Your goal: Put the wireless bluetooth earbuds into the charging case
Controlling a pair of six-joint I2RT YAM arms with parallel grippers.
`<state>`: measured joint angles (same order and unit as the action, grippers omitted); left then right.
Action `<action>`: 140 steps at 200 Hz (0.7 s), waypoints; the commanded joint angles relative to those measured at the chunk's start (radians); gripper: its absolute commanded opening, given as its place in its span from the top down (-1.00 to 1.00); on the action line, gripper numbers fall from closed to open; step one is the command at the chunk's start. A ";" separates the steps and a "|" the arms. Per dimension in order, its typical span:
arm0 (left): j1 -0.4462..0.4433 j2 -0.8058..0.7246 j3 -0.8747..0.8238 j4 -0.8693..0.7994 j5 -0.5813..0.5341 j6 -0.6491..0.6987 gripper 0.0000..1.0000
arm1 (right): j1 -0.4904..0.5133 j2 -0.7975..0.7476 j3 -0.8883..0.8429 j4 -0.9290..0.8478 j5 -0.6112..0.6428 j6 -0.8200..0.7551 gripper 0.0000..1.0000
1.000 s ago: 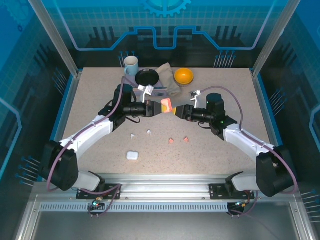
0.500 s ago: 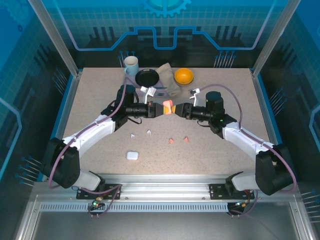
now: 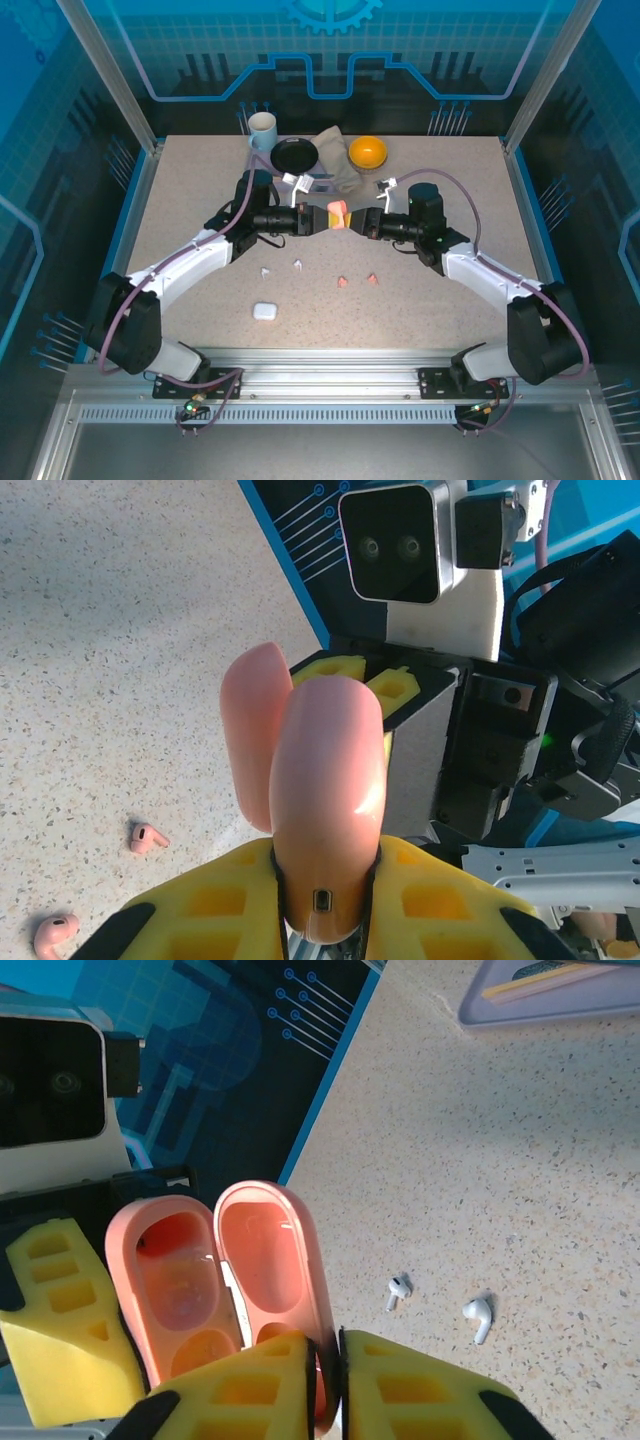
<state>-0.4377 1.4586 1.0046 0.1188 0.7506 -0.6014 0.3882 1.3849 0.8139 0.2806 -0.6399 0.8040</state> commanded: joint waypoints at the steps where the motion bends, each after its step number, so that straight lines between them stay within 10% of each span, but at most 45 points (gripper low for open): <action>1: -0.008 0.015 0.037 0.029 0.034 -0.004 0.87 | 0.014 0.013 0.037 0.017 -0.021 -0.014 1.00; 57: -0.005 -0.001 0.069 -0.079 -0.007 0.055 -0.52 | -0.016 0.019 0.137 -0.192 -0.011 -0.127 1.00; 140: 0.068 0.100 0.451 -0.799 0.049 0.528 -0.84 | -0.034 0.163 0.460 -0.811 0.048 -0.703 1.00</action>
<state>-0.3733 1.4902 1.3418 -0.3607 0.7586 -0.3054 0.3626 1.4860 1.2049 -0.3031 -0.6025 0.3267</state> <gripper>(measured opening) 0.927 0.045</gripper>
